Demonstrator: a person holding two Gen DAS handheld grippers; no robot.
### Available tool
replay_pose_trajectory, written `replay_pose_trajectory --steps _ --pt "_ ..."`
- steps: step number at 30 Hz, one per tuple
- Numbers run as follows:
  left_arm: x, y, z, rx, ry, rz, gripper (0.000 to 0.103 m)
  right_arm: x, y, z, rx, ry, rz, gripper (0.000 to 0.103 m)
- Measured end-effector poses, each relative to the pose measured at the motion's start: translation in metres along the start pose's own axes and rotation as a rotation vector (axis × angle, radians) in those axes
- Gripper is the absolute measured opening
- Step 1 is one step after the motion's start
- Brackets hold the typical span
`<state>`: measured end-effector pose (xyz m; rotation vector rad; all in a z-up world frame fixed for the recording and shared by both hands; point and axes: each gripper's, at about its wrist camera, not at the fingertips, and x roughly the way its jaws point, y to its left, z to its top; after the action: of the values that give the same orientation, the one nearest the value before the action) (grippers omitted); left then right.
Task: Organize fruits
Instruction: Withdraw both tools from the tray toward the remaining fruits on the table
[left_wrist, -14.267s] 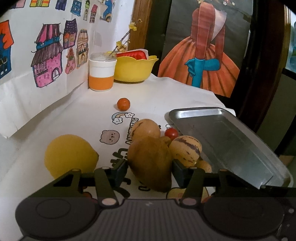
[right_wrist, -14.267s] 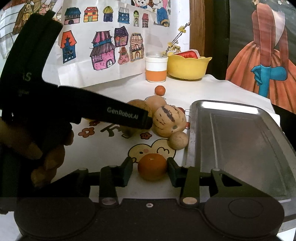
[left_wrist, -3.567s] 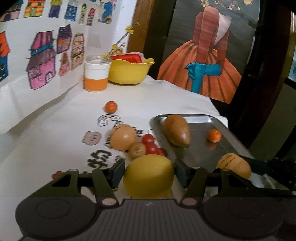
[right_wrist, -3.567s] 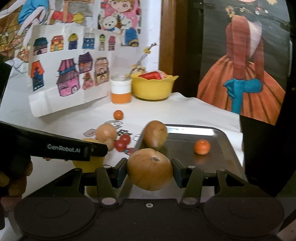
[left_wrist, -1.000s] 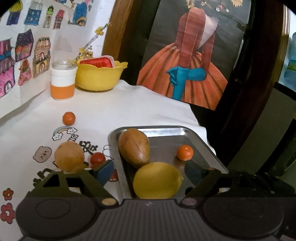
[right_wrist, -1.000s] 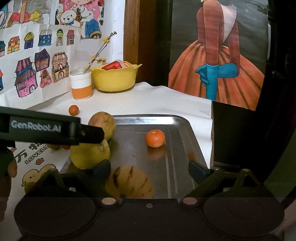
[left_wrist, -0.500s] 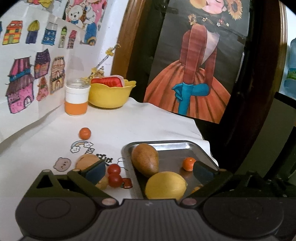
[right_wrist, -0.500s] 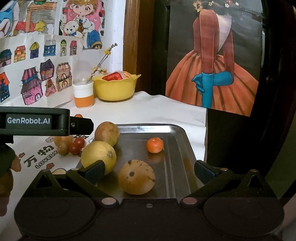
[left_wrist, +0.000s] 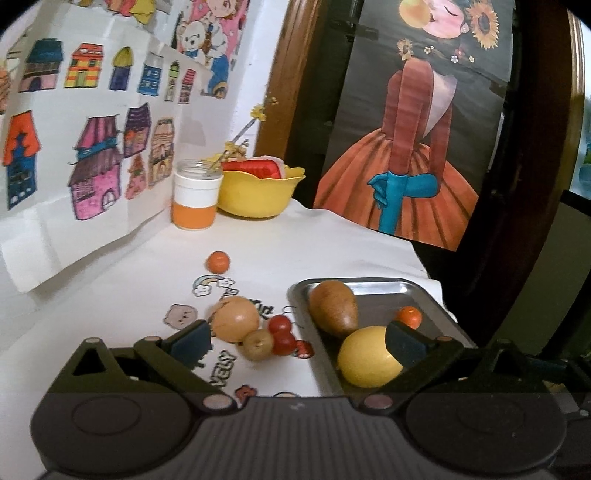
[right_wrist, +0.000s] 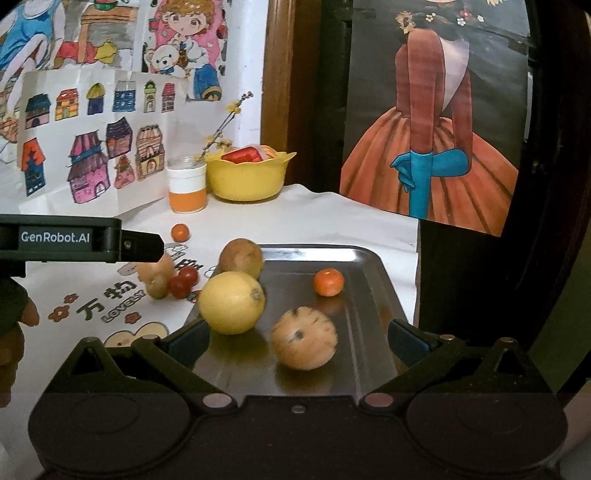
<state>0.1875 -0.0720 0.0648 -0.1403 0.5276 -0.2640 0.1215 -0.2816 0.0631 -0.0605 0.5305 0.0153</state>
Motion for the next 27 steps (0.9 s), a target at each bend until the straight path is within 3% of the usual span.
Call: replay_pose_trajectory --steps 27 --pt "-0.041 0.072 -0.036 -0.009 0.062 0.137 0.103 -0.02 0.081 -0.017 -0.094 0.057 0.139 0.102"
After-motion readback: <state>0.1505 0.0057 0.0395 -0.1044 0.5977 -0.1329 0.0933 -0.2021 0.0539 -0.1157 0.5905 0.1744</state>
